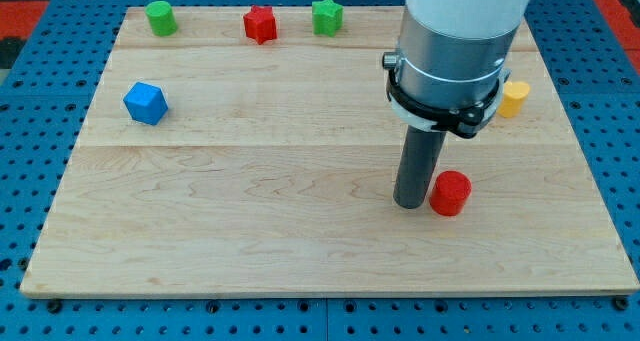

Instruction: Place the red circle towards the bottom right corner

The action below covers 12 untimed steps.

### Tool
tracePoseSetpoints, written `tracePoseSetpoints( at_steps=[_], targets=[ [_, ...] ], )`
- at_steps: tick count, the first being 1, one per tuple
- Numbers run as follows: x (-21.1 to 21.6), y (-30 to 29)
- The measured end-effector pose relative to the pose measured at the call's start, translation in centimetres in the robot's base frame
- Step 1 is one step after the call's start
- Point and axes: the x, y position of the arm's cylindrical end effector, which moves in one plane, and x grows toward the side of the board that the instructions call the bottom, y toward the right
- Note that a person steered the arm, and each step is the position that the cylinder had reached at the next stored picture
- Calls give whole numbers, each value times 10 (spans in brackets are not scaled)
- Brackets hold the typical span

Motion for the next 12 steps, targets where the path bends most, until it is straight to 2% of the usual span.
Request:
tracePoseSetpoints(
  at_steps=[5, 7, 8, 9, 12],
  targets=[
    [0, -24],
    [-47, -5],
    [-34, 21],
    [-17, 17],
    [-18, -15]
  ],
)
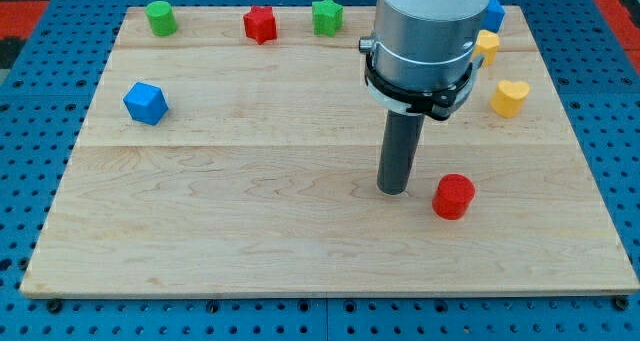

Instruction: Place the red circle towards the bottom right corner

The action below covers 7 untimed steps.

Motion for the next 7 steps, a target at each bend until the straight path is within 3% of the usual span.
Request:
tracePoseSetpoints(
  at_steps=[7],
  targets=[
    [0, -10]
  ],
)
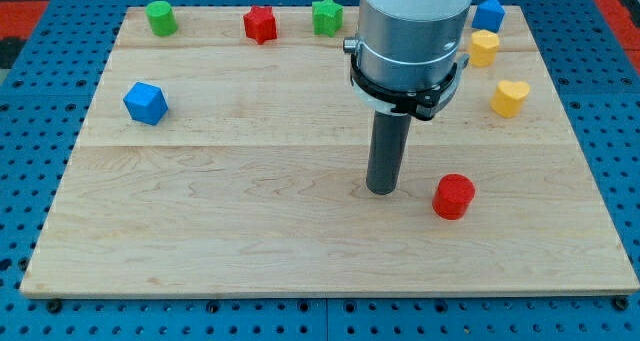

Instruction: Place the red circle towards the bottom right corner

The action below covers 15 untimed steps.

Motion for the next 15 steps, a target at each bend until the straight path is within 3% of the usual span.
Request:
tracePoseSetpoints(
  at_steps=[3, 5, 7, 9, 11, 15],
  targets=[
    [23, 20],
    [-5, 43],
    [19, 134],
    [29, 78],
    [94, 82],
    [64, 91]
  ],
)
